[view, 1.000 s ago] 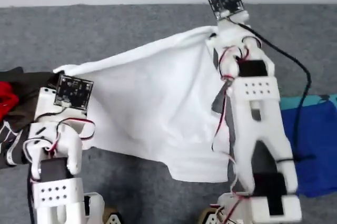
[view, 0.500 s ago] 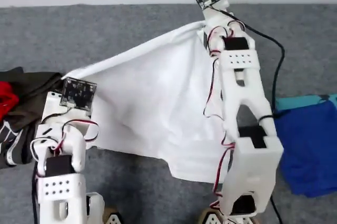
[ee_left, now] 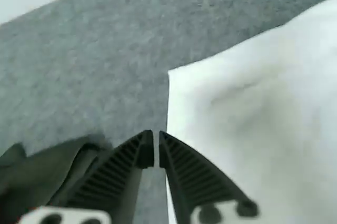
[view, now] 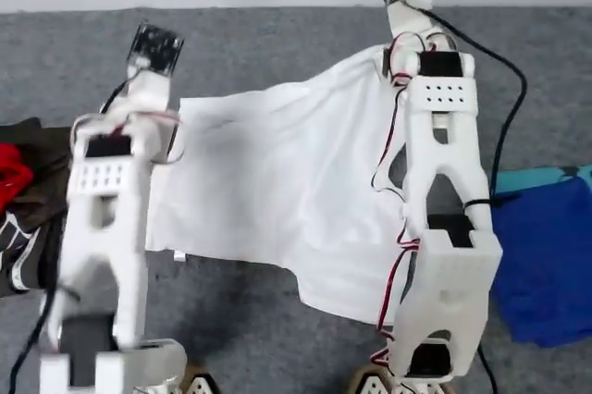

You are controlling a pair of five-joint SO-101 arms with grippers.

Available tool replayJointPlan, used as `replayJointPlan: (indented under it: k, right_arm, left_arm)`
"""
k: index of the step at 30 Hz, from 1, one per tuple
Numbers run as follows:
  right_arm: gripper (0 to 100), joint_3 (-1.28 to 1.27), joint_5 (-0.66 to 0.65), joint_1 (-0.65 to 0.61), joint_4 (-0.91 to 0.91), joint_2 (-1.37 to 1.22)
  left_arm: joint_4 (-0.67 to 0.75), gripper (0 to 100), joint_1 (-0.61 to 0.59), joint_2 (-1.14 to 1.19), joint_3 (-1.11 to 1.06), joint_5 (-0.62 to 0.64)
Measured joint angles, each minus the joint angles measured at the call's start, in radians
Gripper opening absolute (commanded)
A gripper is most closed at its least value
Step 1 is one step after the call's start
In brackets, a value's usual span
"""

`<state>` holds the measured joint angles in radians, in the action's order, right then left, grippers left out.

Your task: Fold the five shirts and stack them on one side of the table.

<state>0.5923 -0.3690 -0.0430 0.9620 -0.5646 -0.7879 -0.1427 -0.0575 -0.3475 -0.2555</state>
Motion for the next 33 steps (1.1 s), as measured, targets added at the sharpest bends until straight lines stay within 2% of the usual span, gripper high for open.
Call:
replayJointPlan:
  k: [5, 7, 10, 13, 20, 24, 28, 33]
  right_arm:
    - [29.3, 0.0, 0.0, 0.003, -0.006, -0.095]
    - [33.0, 0.0, 0.0, 0.008, -0.006, -0.129]
    - [29.5, 0.009, 0.0, 0.026, 0.021, -0.138]
    - [27.2, 0.077, 0.0, 0.048, 0.132, -0.137]
    - [27.1, 0.269, 0.002, 0.038, 0.574, 0.034]
    - [27.0, 0.259, 0.003, -0.037, 0.756, 0.058]
    - [27.0, 0.157, 0.006, -0.044, 0.741, 0.041]
    - [27.0, 0.055, 0.006, -0.017, 0.589, -0.066]
  left_arm:
    - [-0.003, 1, -0.002, 0.233, 0.166, 0.002]
    - [-0.003, 1, 0.006, 0.305, 0.218, 0.002]
    - [-0.003, 1, 0.02, 0.385, 0.269, 0.023]
    - [-0.003, 1, 0.026, 0.423, 0.292, 0.044]
    - [-0.003, 1, 0.029, 0.516, 0.342, 0.051]
    - [-0.003, 1, 0.029, 0.611, 0.381, 0.054]
    - [-0.003, 1, 0.029, 0.663, 0.41, 0.055]
    - [-0.003, 1, 0.011, 0.664, 0.428, 0.057]
